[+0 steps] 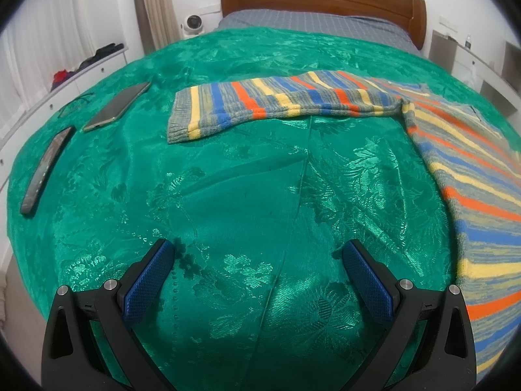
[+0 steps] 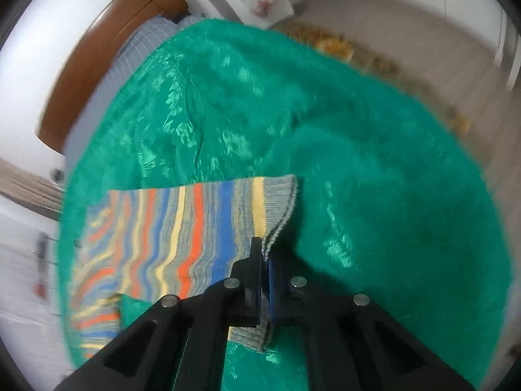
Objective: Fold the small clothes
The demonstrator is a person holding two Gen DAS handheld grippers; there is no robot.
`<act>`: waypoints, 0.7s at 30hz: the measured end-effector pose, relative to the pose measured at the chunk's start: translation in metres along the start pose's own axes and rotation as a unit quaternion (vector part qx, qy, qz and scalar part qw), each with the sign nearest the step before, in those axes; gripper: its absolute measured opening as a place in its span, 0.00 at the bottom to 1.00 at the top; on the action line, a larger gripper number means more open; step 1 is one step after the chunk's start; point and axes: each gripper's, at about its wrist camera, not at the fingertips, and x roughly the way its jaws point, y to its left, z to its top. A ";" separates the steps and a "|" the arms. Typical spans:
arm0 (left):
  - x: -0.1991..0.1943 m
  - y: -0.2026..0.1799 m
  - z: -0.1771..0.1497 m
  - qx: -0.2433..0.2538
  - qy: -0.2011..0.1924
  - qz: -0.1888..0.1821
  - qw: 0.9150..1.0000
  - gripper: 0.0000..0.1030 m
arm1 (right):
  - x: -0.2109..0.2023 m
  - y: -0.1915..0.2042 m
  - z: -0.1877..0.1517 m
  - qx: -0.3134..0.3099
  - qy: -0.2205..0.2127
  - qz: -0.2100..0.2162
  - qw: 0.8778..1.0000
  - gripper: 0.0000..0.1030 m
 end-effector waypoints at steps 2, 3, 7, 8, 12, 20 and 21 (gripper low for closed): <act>0.000 -0.001 0.000 0.000 0.000 0.000 1.000 1.00 | -0.014 0.034 0.000 -0.045 -0.025 -0.025 0.998 0.02; 0.000 -0.001 0.000 0.000 0.000 -0.001 1.000 1.00 | -0.022 0.052 0.000 -0.060 -0.034 -0.016 0.997 0.02; 0.000 -0.001 0.000 -0.001 0.001 -0.003 1.000 1.00 | -0.052 0.152 -0.004 -0.130 -0.052 0.073 0.987 0.02; -0.001 0.000 0.000 -0.001 0.001 -0.004 1.000 1.00 | -0.058 0.190 -0.009 -0.158 -0.051 0.099 0.981 0.02; 0.000 0.002 0.002 -0.003 0.003 -0.009 1.000 1.00 | -0.047 0.296 -0.033 -0.223 -0.020 0.158 0.962 0.02; 0.000 0.003 0.002 -0.005 0.004 -0.014 1.000 1.00 | 0.063 0.380 -0.102 -0.197 0.127 0.258 0.937 0.54; 0.000 0.003 0.002 -0.005 0.004 -0.014 1.000 1.00 | 0.060 0.376 -0.114 -0.180 0.133 0.272 0.936 0.55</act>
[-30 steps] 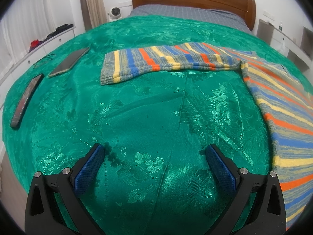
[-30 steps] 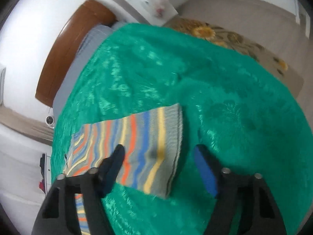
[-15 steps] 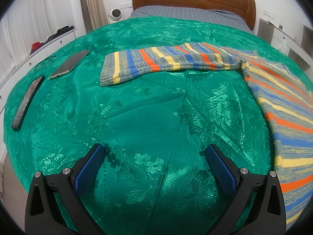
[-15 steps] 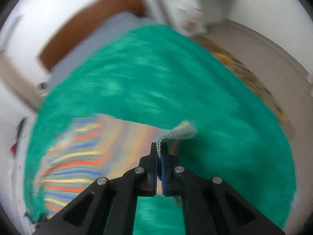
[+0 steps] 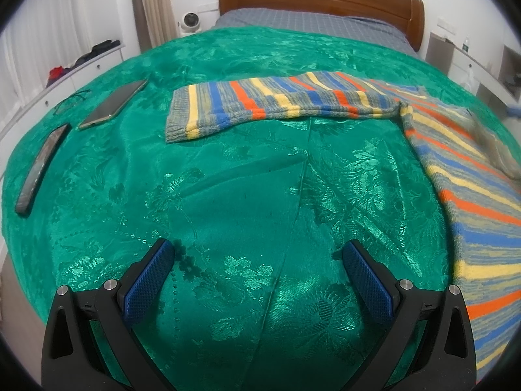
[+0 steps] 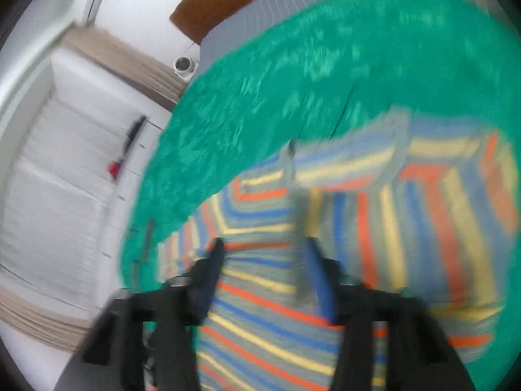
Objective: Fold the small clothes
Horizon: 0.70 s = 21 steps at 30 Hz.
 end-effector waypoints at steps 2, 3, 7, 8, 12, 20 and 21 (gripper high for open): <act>0.000 0.000 0.000 0.000 0.000 -0.001 1.000 1.00 | 0.003 -0.012 -0.013 0.021 -0.001 0.019 1.000 0.55; 0.000 0.000 0.000 0.001 0.000 0.000 1.000 1.00 | 0.002 -0.017 -0.018 0.020 -0.002 0.015 1.000 0.55; 0.000 0.000 0.000 0.000 0.000 0.000 1.000 1.00 | -0.021 -0.029 -0.040 -0.027 -0.022 -0.081 0.996 0.55; 0.000 0.000 0.000 0.000 0.000 0.001 1.000 1.00 | -0.033 -0.031 -0.050 -0.063 -0.035 -0.139 0.988 0.55; 0.000 0.000 0.000 0.002 -0.002 0.003 1.000 1.00 | -0.068 -0.022 -0.081 -0.168 -0.075 -0.285 0.941 0.55; 0.001 -0.001 -0.001 0.005 -0.008 0.010 1.000 1.00 | -0.115 -0.008 -0.132 -0.222 -0.123 -0.400 0.880 0.65; 0.001 -0.001 -0.002 0.005 -0.008 0.010 1.000 1.00 | -0.113 -0.004 -0.133 -0.225 -0.126 -0.408 0.876 0.65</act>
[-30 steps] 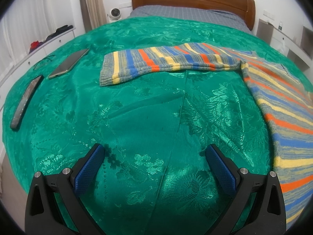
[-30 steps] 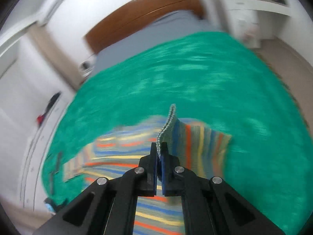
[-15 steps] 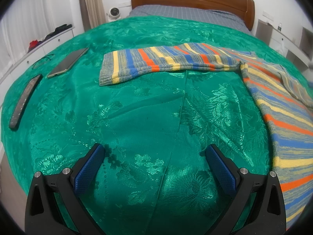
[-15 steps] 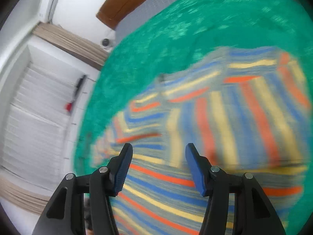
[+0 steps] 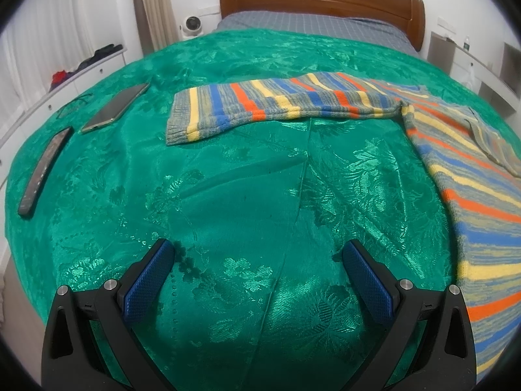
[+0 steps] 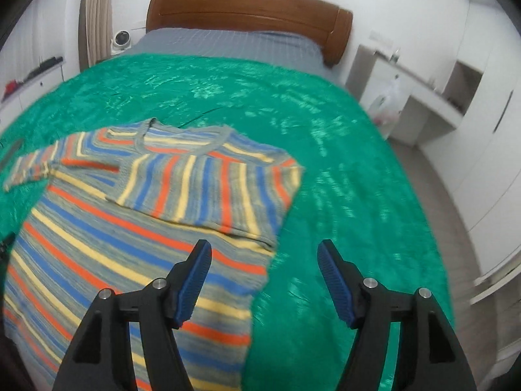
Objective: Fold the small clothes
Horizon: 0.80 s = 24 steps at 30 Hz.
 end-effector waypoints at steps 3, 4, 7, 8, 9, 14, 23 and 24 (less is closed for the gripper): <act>0.000 -0.001 -0.001 0.001 -0.001 0.001 1.000 1.00 | -0.014 -0.002 -0.007 -0.006 -0.004 -0.025 1.000 0.66; 0.000 -0.001 -0.001 0.001 -0.002 0.001 1.000 1.00 | -0.016 -0.003 -0.010 -0.007 -0.004 -0.028 1.000 0.66; 0.000 -0.001 -0.001 0.001 -0.002 0.001 1.000 1.00 | -0.021 -0.003 -0.016 -0.009 -0.005 -0.035 0.999 0.66; 0.000 -0.001 -0.001 0.001 -0.002 0.001 1.000 1.00 | -0.022 -0.002 -0.017 -0.009 -0.005 -0.037 0.999 0.66; 0.000 -0.001 -0.001 0.001 -0.002 0.001 1.000 1.00 | -0.022 -0.001 -0.017 -0.011 -0.006 -0.039 0.999 0.66; 0.000 0.000 -0.001 0.001 -0.002 0.001 1.000 1.00 | -0.035 0.004 -0.020 -0.025 -0.014 -0.058 0.998 0.66; 0.000 0.000 -0.002 0.000 -0.002 0.001 1.000 1.00 | -0.065 0.017 -0.020 -0.049 -0.016 -0.080 0.995 0.67; 0.000 -0.001 -0.002 0.000 -0.002 0.001 1.000 1.00 | -0.068 0.019 -0.020 -0.053 -0.017 -0.082 0.995 0.67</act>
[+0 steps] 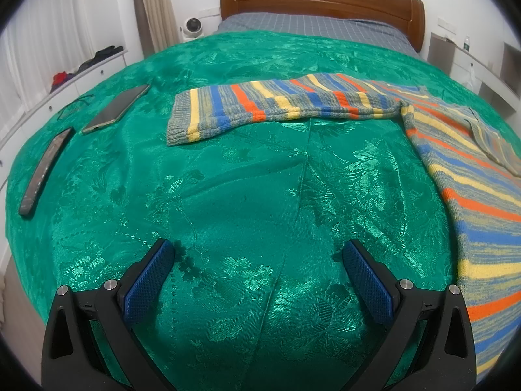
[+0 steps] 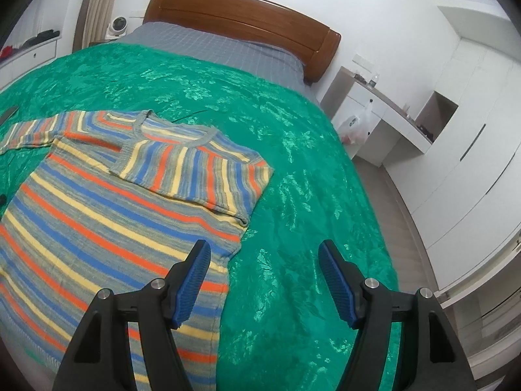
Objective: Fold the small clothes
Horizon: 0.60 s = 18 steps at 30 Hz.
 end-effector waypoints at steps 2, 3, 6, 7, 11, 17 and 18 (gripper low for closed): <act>0.000 0.000 0.000 0.000 0.000 0.000 1.000 1.00 | -0.007 0.003 0.001 -0.010 -0.002 -0.004 1.000 0.67; 0.000 0.000 0.000 0.000 0.000 0.000 1.000 1.00 | -0.010 0.005 0.001 -0.015 -0.004 -0.005 1.000 0.68; 0.000 0.000 0.000 0.000 0.000 0.000 1.000 1.00 | -0.019 0.007 0.004 -0.023 -0.007 -0.008 1.000 0.71; 0.000 0.000 0.000 0.000 0.000 0.000 1.000 1.00 | -0.023 0.008 0.005 -0.026 -0.008 -0.009 1.000 0.71; 0.000 0.000 0.000 0.000 0.000 0.000 1.000 1.00 | -0.031 0.010 0.008 -0.030 -0.010 -0.009 0.999 0.72; 0.000 0.000 0.000 0.000 0.000 0.000 1.000 1.00 | -0.037 0.015 0.010 -0.039 -0.009 -0.012 0.999 0.72; 0.000 0.000 0.000 0.000 0.000 0.000 1.000 1.00 | -0.037 0.016 0.010 -0.040 -0.008 -0.012 0.999 0.72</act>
